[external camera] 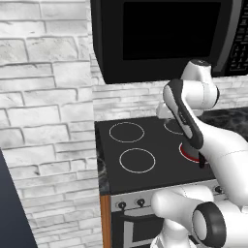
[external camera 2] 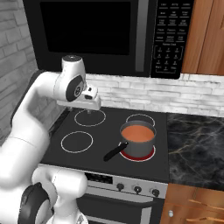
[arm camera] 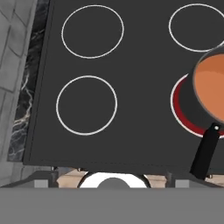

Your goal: Wait until the marinara sauce is simmered to a deep red color and then turn off the stove.

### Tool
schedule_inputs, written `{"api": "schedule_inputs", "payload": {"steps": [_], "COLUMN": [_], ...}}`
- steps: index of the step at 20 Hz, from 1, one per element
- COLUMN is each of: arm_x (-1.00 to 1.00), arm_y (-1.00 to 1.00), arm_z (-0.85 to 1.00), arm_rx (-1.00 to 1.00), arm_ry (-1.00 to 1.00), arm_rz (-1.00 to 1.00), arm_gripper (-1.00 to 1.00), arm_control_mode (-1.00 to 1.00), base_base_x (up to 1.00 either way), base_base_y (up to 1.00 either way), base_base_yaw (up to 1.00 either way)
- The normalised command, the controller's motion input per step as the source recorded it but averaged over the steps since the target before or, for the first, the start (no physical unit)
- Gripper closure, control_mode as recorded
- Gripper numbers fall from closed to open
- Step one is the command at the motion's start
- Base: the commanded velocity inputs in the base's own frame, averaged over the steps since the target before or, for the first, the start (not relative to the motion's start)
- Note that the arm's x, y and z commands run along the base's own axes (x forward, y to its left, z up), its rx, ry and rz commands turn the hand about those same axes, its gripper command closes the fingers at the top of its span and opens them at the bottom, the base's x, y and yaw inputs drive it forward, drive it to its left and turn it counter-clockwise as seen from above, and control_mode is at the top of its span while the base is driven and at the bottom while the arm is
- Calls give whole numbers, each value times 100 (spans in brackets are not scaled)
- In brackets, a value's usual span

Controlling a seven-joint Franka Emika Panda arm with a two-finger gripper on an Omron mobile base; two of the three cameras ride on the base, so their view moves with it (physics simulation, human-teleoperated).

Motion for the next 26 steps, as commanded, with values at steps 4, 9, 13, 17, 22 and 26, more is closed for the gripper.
{"api": "schedule_inputs", "payload": {"steps": [4, 9, 13, 17, 22, 26], "arm_x": [-1, 0, 0, 0, 0, 0], "arm_y": [-80, -69, -53, -53, -56, -58], "arm_z": [-17, -15, -27, -28, -34, -39], "arm_rx": [7, 1, 0, 0, 0, 0], "arm_ry": [-1, 0, 0, -1, -9, -15], "arm_rz": [0, 0, 0, 0, 0, 0], "arm_gripper": [-100, -100, -100, -100, -100, -100], "arm_control_mode": [-100, -100, -100, -100, -100, -100], "base_base_x": [0, 0, 0, 0, 0, 0], "base_base_y": [0, 0, 0, 0, 0, 0], "base_base_yaw": [0, 0, 0, 0, 0, 0]}}
